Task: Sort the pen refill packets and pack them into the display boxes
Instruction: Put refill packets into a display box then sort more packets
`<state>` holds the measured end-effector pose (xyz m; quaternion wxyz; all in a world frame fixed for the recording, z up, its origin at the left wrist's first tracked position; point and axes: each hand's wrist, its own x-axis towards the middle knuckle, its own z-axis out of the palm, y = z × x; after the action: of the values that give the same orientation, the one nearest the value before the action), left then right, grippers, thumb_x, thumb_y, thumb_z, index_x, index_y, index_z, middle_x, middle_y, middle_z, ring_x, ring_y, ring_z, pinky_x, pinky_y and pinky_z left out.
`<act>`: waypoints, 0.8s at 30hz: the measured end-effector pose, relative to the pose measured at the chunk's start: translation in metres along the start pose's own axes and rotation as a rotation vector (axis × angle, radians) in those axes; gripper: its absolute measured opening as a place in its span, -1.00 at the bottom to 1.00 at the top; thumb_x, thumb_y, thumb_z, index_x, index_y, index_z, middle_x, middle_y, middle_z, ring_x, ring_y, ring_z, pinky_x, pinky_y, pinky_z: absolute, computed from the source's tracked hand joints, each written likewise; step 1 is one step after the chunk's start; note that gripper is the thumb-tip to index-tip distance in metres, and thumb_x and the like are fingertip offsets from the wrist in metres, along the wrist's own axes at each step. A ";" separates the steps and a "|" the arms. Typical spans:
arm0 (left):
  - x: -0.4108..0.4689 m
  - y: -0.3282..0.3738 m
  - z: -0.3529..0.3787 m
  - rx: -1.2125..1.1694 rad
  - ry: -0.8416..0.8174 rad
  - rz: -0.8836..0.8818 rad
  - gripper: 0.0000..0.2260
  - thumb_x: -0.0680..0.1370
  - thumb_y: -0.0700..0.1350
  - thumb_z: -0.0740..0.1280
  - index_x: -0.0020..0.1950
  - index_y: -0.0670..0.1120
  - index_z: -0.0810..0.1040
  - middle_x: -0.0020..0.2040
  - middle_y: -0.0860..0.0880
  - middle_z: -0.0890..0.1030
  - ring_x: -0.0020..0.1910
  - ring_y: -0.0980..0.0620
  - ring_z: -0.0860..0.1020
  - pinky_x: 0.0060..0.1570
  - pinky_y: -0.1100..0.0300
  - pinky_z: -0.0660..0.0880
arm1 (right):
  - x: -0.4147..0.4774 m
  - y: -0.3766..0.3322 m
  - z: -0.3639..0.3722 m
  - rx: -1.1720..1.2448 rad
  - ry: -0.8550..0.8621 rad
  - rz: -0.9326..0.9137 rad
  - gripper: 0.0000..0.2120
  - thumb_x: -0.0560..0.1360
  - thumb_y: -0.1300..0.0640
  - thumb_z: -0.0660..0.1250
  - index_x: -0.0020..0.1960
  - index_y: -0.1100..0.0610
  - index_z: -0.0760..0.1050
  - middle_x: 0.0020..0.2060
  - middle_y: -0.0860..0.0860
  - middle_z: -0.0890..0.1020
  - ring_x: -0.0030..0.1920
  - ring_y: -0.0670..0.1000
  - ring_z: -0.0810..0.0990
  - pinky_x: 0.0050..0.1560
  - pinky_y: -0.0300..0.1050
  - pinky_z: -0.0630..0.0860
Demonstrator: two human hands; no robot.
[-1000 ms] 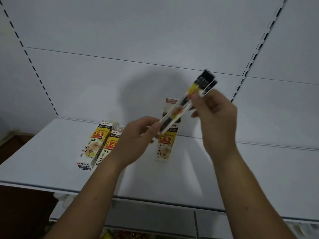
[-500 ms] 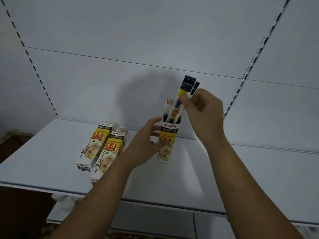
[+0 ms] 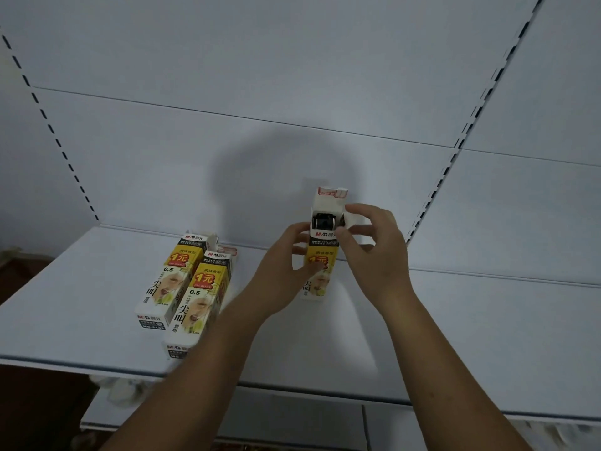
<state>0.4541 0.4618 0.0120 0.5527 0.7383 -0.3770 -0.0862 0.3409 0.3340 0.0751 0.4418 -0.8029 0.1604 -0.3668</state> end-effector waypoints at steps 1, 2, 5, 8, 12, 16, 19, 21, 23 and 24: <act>0.004 0.001 0.004 -0.006 -0.003 -0.001 -0.47 0.58 -0.10 0.50 0.46 0.18 0.38 0.21 0.30 0.57 0.14 0.34 0.57 0.01 0.35 0.50 | -0.001 0.002 0.001 0.000 0.008 0.006 -0.67 0.60 0.18 0.43 0.32 -0.03 0.51 0.21 -0.13 0.48 0.10 -0.21 0.61 -0.14 -0.44 0.54; 0.008 0.002 0.008 -0.016 -0.008 -0.005 -0.48 0.58 -0.10 0.49 0.45 0.18 0.38 0.20 0.30 0.57 0.13 0.34 0.57 0.01 0.35 0.50 | -0.001 0.003 0.001 0.001 0.020 0.012 -0.65 0.60 0.19 0.43 0.34 -0.04 0.50 0.23 -0.13 0.46 0.12 -0.19 0.61 -0.13 -0.45 0.54; 0.023 0.007 0.023 -0.071 -0.042 -0.029 -0.51 0.59 -0.11 0.48 0.44 0.17 0.39 0.18 0.28 0.57 0.13 0.27 0.58 0.01 0.28 0.55 | 0.003 0.011 -0.002 -0.007 0.077 0.010 -0.61 0.60 0.20 0.42 0.38 -0.04 0.47 0.29 -0.10 0.45 0.18 -0.14 0.59 -0.09 -0.44 0.55; 0.035 0.010 0.038 -0.120 -0.071 -0.037 -0.51 0.60 -0.13 0.47 0.45 0.16 0.39 0.20 0.25 0.55 0.16 0.24 0.56 -0.04 0.29 0.55 | 0.005 0.017 -0.006 -0.012 0.133 0.033 -0.55 0.60 0.21 0.42 0.43 -0.05 0.44 0.35 -0.09 0.43 0.23 -0.12 0.57 0.01 -0.35 0.62; 0.043 0.004 0.049 -0.128 -0.066 -0.038 -0.46 0.57 -0.06 0.51 0.48 0.16 0.39 0.25 0.19 0.58 0.18 0.25 0.55 0.00 0.28 0.53 | 0.003 0.019 -0.009 -0.013 0.170 0.025 -0.50 0.58 0.25 0.42 0.42 -0.09 0.39 0.37 -0.09 0.42 0.25 -0.07 0.58 -0.10 -0.39 0.59; 0.040 0.001 0.048 -0.138 -0.055 -0.046 -0.39 0.55 -0.03 0.52 0.53 0.14 0.34 0.38 0.15 0.49 0.29 0.15 0.48 0.19 0.15 0.54 | -0.006 0.019 -0.011 -0.017 0.194 0.037 -0.48 0.58 0.24 0.43 0.44 -0.10 0.36 0.36 -0.13 0.40 0.24 -0.08 0.57 -0.13 -0.40 0.57; 0.025 0.005 0.041 -0.090 0.003 -0.015 -0.37 0.57 0.00 0.50 0.58 0.07 0.30 0.42 0.07 0.46 0.33 0.14 0.44 0.26 0.14 0.49 | -0.017 0.023 -0.020 -0.055 0.187 0.080 -0.46 0.58 0.19 0.45 0.43 -0.17 0.34 0.35 -0.18 0.38 0.25 -0.13 0.56 -0.06 -0.39 0.58; 0.006 0.011 0.035 -0.047 0.075 0.043 -0.47 0.61 0.05 0.45 0.53 0.09 0.35 0.39 0.09 0.50 0.34 0.11 0.47 0.30 0.04 0.49 | -0.028 0.029 -0.030 -0.107 0.170 0.097 -0.48 0.59 0.14 0.44 0.45 -0.17 0.34 0.34 -0.21 0.38 0.26 -0.16 0.53 0.05 -0.36 0.56; -0.014 0.021 0.033 0.028 0.096 0.104 -0.55 0.63 0.10 0.40 0.49 0.12 0.39 0.36 0.12 0.52 0.32 0.08 0.48 0.31 -0.02 0.50 | -0.042 0.036 -0.045 -0.173 0.136 0.100 -0.49 0.60 0.09 0.42 0.47 -0.15 0.34 0.34 -0.22 0.39 0.26 -0.20 0.51 0.14 -0.35 0.49; -0.024 0.029 0.035 0.086 0.083 0.126 -0.56 0.63 0.13 0.37 0.48 0.12 0.40 0.35 0.13 0.52 0.32 0.08 0.48 0.31 -0.03 0.50 | -0.050 0.039 -0.053 -0.202 0.114 0.094 -0.49 0.60 0.07 0.42 0.48 -0.14 0.34 0.35 -0.22 0.40 0.25 -0.21 0.50 0.15 -0.36 0.45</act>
<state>0.4050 0.4477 0.0175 0.5399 0.7390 -0.4029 -0.0042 0.2707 0.3094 0.0389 0.3656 -0.8128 0.2589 -0.3724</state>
